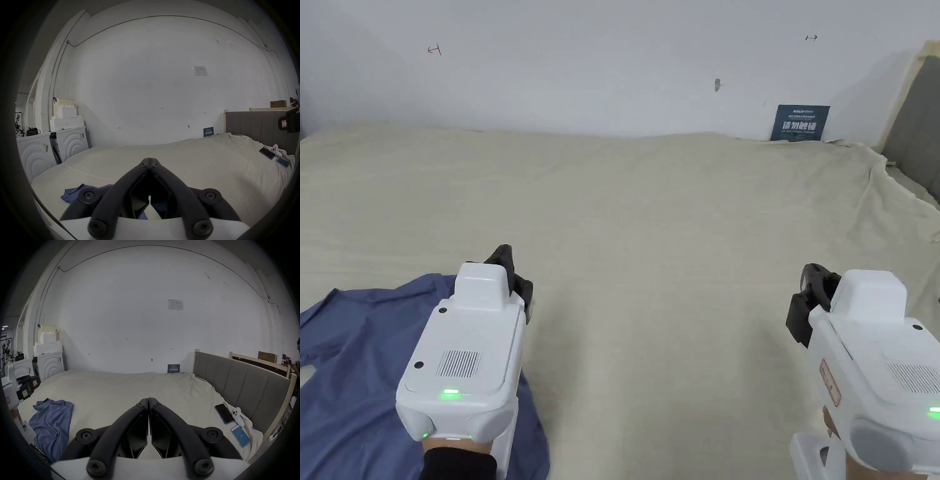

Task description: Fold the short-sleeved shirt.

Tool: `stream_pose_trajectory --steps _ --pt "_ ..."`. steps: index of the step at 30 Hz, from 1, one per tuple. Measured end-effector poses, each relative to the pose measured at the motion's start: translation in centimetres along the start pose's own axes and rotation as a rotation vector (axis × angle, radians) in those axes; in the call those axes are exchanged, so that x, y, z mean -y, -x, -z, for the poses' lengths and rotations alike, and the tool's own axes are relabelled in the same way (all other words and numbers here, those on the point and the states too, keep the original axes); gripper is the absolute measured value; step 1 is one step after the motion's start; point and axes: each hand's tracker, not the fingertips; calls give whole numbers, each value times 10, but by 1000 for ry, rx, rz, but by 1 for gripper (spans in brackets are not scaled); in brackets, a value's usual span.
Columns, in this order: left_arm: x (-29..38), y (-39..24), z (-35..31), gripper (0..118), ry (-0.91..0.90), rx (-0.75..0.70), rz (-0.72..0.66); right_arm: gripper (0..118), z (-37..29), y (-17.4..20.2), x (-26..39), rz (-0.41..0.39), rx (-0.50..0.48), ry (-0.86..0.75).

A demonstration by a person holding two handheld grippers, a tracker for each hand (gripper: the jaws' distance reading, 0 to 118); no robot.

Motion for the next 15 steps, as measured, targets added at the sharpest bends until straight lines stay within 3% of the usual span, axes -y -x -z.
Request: stream_pose_trajectory --steps 15 --pt "-2 6 0 0 0 -7 -6 0 2 1 -1 -11 -3 -3"
